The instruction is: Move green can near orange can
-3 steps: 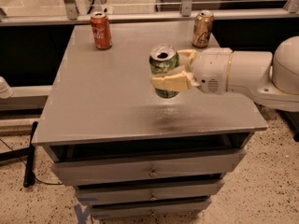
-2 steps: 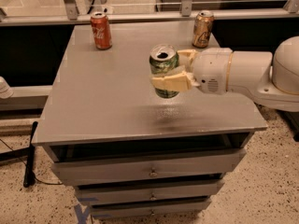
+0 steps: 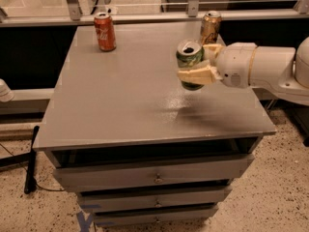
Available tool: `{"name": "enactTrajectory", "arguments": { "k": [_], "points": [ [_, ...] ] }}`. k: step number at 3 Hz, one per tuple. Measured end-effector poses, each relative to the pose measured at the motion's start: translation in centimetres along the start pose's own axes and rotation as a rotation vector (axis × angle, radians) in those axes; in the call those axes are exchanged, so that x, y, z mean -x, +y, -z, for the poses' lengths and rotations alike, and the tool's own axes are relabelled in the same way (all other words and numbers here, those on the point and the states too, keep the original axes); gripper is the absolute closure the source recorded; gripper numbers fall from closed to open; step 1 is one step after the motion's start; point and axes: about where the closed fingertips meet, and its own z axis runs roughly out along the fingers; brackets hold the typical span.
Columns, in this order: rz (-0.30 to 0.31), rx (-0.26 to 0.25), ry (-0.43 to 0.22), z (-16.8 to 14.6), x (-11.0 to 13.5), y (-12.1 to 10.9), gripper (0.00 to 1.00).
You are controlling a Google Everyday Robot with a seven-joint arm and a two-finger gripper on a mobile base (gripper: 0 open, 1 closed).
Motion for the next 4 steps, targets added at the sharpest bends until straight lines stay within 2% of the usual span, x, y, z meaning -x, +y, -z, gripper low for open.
{"name": "enactTrajectory", "arguments": {
  "k": [1,2,3,4],
  "points": [
    [0.015,-0.093,-0.012,2.1,-1.4,-5.6,1.0],
    [0.016,-0.177,-0.055,3.3,-2.2,-10.9,1.0],
    [-0.017,-0.232,-0.087,3.3,-3.3,-14.7,1.0],
    [-0.06,-0.259,-0.111,2.2,-4.4,-17.1,1.0]
  ]
}}
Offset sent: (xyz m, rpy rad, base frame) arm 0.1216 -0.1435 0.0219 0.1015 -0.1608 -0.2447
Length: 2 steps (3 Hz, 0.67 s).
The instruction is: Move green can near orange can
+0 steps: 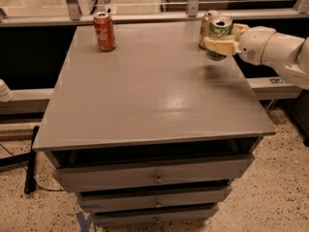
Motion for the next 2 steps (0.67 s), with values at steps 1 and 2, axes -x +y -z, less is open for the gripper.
{"name": "enactTrajectory", "arguments": {
  "k": [1,2],
  "points": [
    [-0.026,-0.018,0.003,-1.3,-1.0,-1.8,1.0],
    [-0.041,-0.047,0.011,-1.6,-1.9,-3.8,1.0]
  ]
}}
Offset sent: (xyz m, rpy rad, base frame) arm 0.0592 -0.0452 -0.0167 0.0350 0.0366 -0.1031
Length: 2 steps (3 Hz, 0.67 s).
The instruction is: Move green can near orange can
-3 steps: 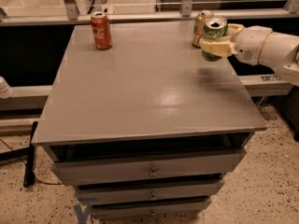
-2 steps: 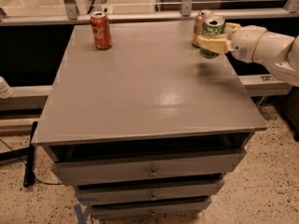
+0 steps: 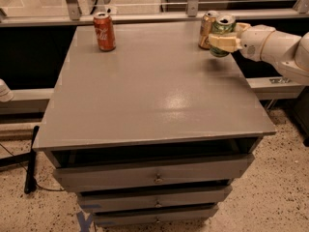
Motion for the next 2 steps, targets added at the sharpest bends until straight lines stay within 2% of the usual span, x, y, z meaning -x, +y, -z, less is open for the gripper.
{"name": "enactTrajectory", "arguments": {
  "k": [2],
  "points": [
    [-0.069,-0.065,-0.009,0.1,-2.2,-3.4,1.0]
  ]
}}
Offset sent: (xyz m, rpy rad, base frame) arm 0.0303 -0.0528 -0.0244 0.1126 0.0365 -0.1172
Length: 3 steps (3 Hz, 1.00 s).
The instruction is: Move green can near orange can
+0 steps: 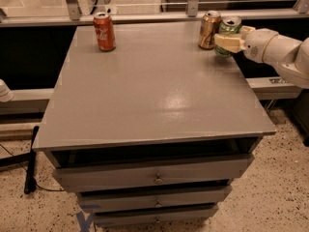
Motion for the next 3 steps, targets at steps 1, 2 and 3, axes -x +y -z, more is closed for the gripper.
{"name": "enactTrajectory", "arguments": {
  "k": [1,2,3],
  "points": [
    [-0.036,-0.008,-0.014,-0.8,-0.7,-0.8,1.0],
    [-0.066,-0.004,-0.027,-2.0,-1.0,-1.3,1.0],
    [-0.083,0.016,-0.019,-3.5,-1.3,-1.3,0.82]
  ]
}}
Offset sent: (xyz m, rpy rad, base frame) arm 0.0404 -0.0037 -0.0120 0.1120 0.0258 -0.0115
